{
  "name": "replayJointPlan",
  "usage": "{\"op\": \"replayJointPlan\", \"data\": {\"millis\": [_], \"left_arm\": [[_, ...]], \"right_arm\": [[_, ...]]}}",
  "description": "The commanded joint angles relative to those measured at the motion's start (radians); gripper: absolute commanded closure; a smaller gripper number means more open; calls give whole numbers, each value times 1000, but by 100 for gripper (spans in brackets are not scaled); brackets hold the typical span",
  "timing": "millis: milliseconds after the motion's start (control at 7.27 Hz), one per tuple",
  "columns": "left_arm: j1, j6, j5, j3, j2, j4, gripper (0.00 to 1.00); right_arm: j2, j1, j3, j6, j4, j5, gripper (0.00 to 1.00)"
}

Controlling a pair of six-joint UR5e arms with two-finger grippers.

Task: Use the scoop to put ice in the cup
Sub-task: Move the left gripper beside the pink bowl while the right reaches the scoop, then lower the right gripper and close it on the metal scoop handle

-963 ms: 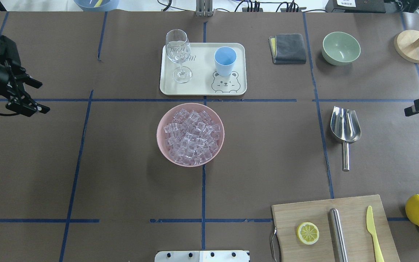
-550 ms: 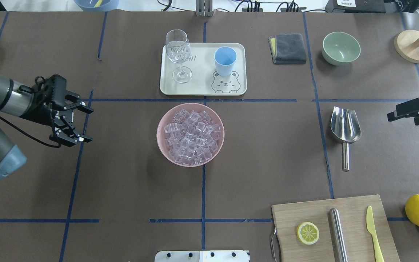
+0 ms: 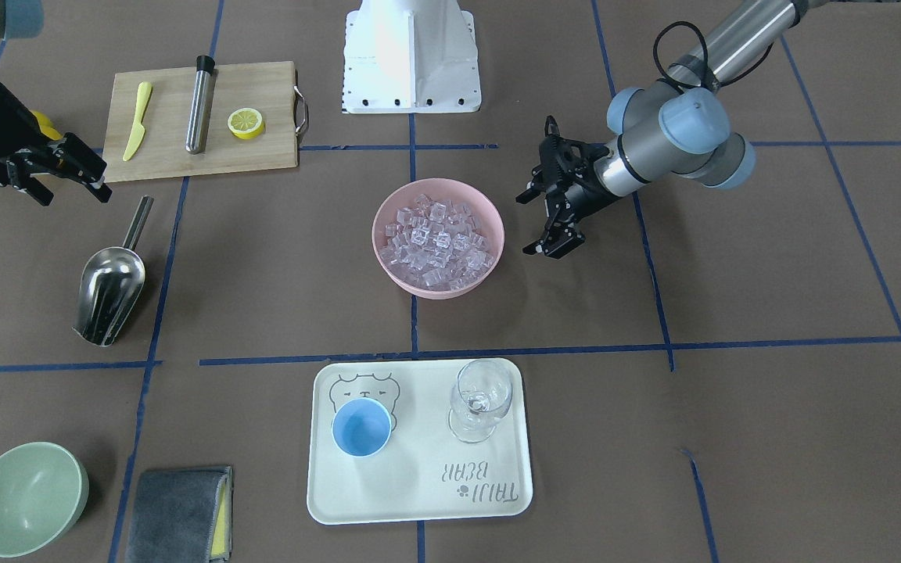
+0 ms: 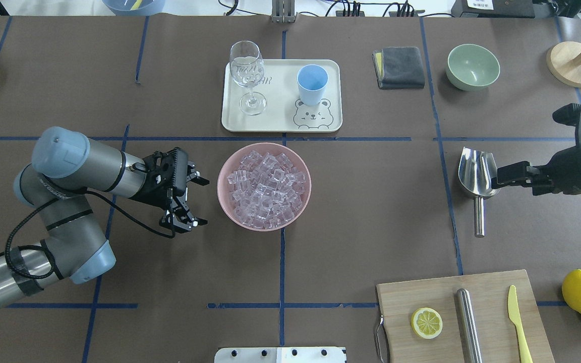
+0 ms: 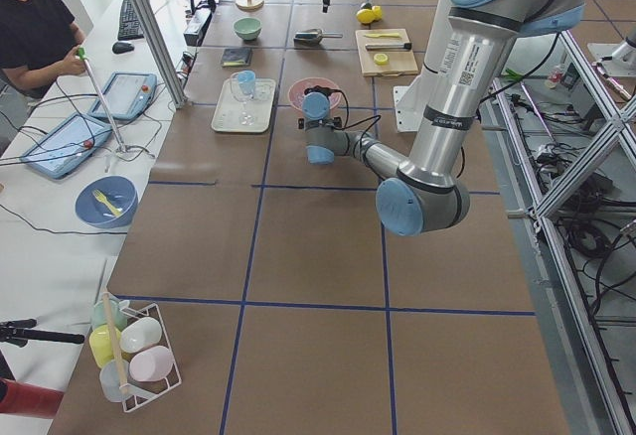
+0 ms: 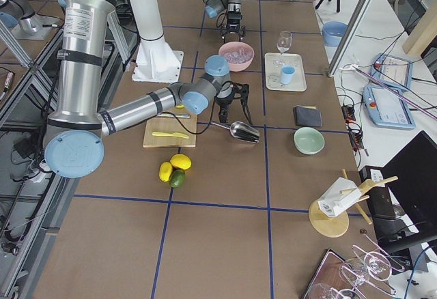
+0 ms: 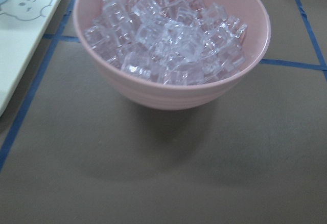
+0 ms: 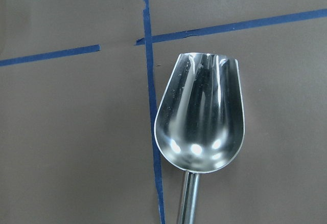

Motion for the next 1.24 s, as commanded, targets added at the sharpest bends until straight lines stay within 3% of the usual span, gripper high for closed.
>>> {"op": "replayJointPlan", "data": {"millis": [0,275,413,550,826,1101], "left_arm": [[18,5,45,15,-14,0,0],[15,8,46,32,-19,-5,0],[5,8,46,32,-19,-5,0],[2,6,46,32,-19,-5,0],[1,5,46,32,-17,-5,0],[-2,5,46,32,-16,-6,0]], "right_arm": [[-25,-111,39,58,8,-129,0],[-33,-266,40,183,28,-317,1],[-65,-378,39,200,29,-482,2],[-76,-441,28,272,31,-575,15],[-70,-482,8,383,31,-664,9],[-64,-483,-33,423,31,-697,8]]}}
